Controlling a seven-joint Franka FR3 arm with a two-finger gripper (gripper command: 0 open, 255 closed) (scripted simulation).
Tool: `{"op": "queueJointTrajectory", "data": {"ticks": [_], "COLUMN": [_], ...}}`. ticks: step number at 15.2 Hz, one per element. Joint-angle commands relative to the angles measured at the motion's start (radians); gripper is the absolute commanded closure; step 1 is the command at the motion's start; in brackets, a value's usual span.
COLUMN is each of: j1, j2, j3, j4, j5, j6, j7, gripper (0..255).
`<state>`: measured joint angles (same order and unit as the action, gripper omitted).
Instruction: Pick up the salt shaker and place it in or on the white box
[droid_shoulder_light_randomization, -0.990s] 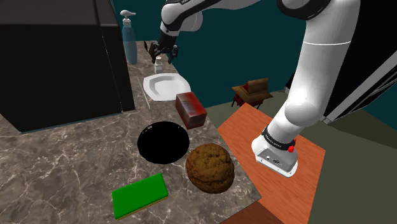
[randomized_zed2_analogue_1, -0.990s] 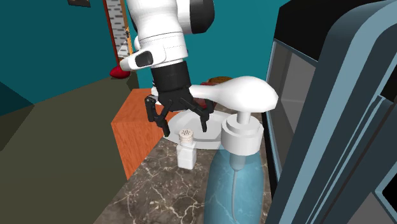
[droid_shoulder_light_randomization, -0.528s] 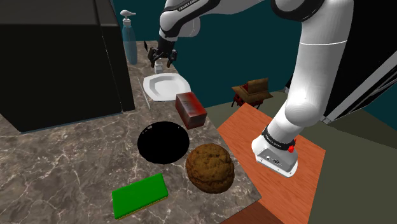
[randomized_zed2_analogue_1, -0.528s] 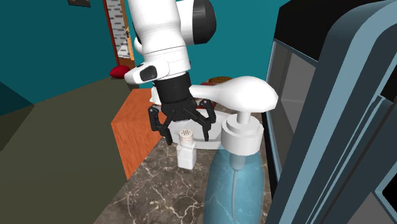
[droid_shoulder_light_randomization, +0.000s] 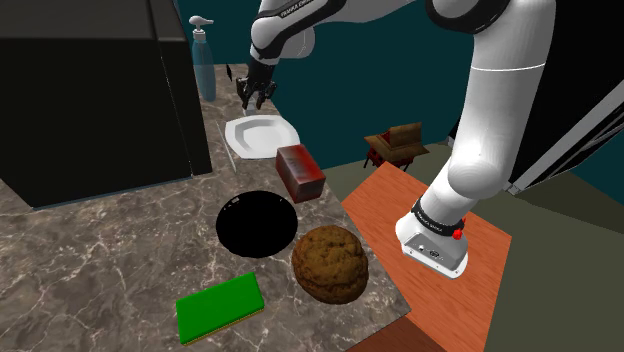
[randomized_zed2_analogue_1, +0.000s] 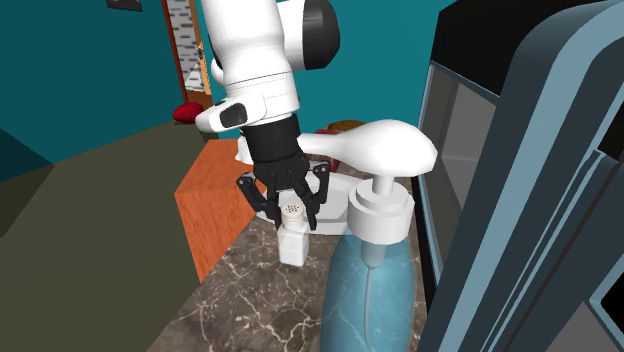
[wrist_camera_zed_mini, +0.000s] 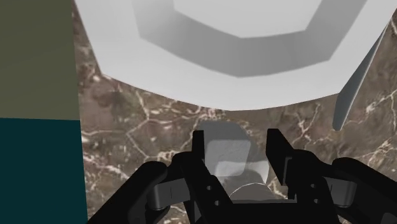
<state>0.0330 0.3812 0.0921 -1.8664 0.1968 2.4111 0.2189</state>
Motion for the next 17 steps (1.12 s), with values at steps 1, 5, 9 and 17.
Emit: {"op": "queueJointTrajectory", "data": {"ticks": [1, 5, 9, 17], "j1": [0.0, 0.0, 0.0, 0.0], "j2": [0.001, 0.001, -0.014, -0.065], "j3": [0.0, 0.0, -0.001, -0.004], "j4": [0.0, 0.0, 0.007, 0.046], "j5": [0.0, 0.0, -0.002, -0.011], "j6": [0.0, 0.0, -0.021, -0.111], "j7": [0.0, 0.0, 0.005, 0.022], "gripper": [255, 255, 255, 255]}}
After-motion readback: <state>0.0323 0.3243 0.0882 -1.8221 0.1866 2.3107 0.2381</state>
